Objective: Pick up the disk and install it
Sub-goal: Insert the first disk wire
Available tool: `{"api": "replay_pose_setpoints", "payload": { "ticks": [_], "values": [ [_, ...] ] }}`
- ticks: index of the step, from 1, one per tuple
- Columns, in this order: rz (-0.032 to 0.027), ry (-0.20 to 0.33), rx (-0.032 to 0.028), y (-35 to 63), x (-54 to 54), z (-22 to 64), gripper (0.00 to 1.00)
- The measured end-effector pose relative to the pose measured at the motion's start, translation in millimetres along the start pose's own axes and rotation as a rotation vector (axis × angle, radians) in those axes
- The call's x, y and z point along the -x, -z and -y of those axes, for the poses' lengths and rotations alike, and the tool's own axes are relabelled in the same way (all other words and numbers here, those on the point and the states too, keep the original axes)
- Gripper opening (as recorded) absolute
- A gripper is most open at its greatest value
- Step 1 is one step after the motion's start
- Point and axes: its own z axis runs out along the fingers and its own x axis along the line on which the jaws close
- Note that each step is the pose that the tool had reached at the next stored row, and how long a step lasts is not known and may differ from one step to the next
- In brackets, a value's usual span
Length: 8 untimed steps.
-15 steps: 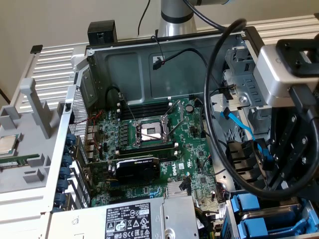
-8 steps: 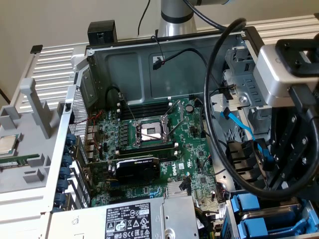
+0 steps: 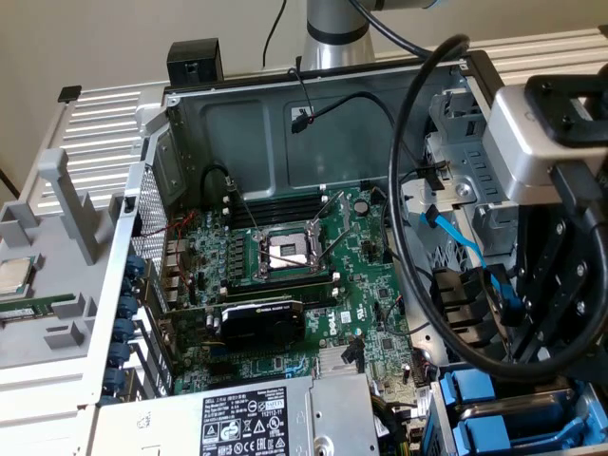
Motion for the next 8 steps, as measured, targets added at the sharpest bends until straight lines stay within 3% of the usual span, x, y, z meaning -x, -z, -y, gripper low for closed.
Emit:
{"api": "replay_pose_setpoints", "payload": {
  "ticks": [8],
  "values": [
    [0.0002,0.0,-0.0082,-0.6,-0.4,-1.7,0.17]
  ]
}}
